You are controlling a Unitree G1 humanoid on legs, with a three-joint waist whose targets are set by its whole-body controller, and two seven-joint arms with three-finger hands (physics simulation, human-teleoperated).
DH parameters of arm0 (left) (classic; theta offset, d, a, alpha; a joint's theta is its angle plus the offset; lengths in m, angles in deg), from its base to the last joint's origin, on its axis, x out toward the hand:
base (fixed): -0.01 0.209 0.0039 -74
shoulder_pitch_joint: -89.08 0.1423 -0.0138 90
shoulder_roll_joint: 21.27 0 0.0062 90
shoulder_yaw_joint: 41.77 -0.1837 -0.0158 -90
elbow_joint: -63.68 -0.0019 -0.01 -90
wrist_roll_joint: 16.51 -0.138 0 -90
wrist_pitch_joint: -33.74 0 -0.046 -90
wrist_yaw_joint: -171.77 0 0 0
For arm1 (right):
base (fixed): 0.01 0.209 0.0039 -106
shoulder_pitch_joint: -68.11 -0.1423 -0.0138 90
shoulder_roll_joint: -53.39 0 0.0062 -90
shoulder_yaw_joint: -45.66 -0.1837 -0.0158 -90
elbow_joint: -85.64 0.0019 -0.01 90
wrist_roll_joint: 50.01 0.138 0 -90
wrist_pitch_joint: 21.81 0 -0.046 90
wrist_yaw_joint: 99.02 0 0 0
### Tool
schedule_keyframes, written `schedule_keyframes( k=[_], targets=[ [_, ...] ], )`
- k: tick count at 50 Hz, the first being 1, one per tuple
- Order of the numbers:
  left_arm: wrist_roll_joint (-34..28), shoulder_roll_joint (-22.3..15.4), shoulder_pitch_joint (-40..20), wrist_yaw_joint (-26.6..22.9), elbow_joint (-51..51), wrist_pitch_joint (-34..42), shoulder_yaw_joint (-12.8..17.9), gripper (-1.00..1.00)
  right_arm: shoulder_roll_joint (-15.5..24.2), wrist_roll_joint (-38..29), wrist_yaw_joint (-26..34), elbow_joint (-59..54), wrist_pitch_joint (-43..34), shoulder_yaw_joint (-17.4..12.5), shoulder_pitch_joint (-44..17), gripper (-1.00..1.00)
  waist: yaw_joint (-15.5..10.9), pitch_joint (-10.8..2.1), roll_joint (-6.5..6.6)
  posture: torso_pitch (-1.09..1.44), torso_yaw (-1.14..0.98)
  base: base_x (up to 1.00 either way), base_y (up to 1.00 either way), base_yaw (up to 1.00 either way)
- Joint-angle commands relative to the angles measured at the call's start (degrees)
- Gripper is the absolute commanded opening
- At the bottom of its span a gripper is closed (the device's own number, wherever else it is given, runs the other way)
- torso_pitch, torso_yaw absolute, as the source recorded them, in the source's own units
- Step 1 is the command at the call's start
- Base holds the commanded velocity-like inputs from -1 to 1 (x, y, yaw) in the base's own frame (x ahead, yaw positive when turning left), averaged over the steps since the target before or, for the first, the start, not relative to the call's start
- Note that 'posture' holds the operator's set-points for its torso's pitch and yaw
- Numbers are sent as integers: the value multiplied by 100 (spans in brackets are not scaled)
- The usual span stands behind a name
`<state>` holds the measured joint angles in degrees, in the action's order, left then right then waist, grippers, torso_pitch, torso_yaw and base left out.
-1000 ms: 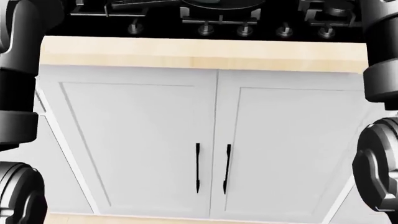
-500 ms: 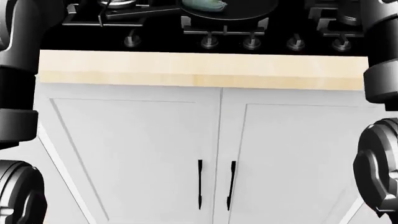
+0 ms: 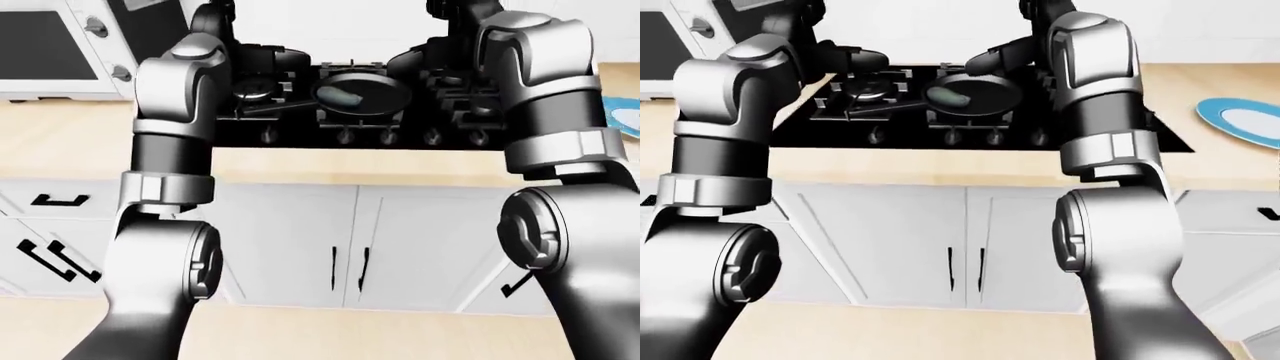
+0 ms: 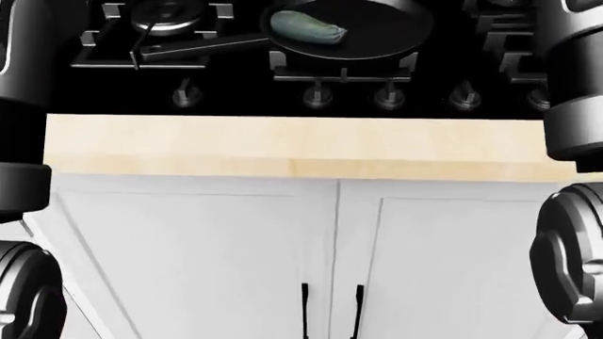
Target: Pick the zucchini from the pan and place it on the plate.
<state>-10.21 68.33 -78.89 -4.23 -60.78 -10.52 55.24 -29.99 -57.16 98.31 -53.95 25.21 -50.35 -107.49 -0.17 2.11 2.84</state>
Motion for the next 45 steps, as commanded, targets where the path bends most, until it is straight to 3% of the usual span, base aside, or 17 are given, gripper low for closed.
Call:
schedule_keyframes(
  k=[1,6,8,9,10,11,12,13,15,19,21,24,26,30,34,38,45],
  targets=[
    [28,-6,-292,-22,281,-201,-21,100,138,-44,-71,261,183,-74,-277,100,57,-223,4,0,0,20,0,0],
    [33,-16,-299,-21,282,-195,-16,100,142,-48,-74,241,192,-75,-291,100,3,-168,-270,0,0,20,0,0],
    [34,-18,-301,-19,285,-190,-14,100,134,-47,-72,259,177,-71,-289,100,-43,-174,-490,0,0,20,0,0],
    [33,-19,-306,-19,280,-192,-16,100,137,-45,-70,262,167,-73,-303,100,-67,-218,-673,0,0,20,0,0],
    [33,-19,-311,-19,270,-197,-16,100,141,-48,-67,265,162,-70,-310,100,-120,-276,-721,0,0,20,0,0],
    [34,-20,-321,-19,254,-205,-14,100,145,-49,-63,260,164,-69,-315,100,-53,-193,-618,0,0,19,0,0],
    [33,-21,-329,-19,240,-212,-14,100,148,-47,-62,252,171,-73,-317,100,-81,-176,-712,0,0,20,0,0],
    [33,-19,-330,-19,235,-216,-15,100,146,-46,-62,244,178,-73,-318,100,-68,-175,-680,0,0,20,0,0],
    [32,-20,-329,-18,247,-208,-18,100,144,-47,-59,230,188,-71,-324,100,-48,-213,-585,0,0,19,0,0],
    [32,-15,-315,-13,297,-180,-24,100,147,-48,-54,246,186,-72,-306,100,-26,-129,-377,0,0,19,0,0],
    [31,-16,-304,-13,328,-164,-26,100,152,-46,-55,250,186,-76,-299,100,5,-139,-231,0,0,19,0,0],
    [24,-21,-311,-15,335,-154,-27,100,156,-15,-29,284,199,-95,-317,100,99,-132,148,0,0,11,0,0],
    [21,-37,-343,-23,291,-169,-19,100,158,-12,-40,280,207,-94,-319,100,147,-112,-18,0,0,0,0,0],
    [17,-68,-393,-36,263,-166,-11,100,154,-9,-44,246,230,-83,-345,100,130,-73,-67,0,0,0,0,0],
    [17,-69,-399,-36,267,-163,-9,100,155,-28,-41,198,234,-63,-368,100,88,52,-426,0,0,0,0,0],
    [13,-72,-421,-39,262,-158,-11,100,157,-53,-36,188,202,-51,-398,100,16,-90,-343,0,0,0,0,0],
    [19,-57,-422,-34,317,-120,-13,100,155,-67,-20,253,161,-56,-381,100,22,-84,-301,0,0,0,0,0]
  ],
)
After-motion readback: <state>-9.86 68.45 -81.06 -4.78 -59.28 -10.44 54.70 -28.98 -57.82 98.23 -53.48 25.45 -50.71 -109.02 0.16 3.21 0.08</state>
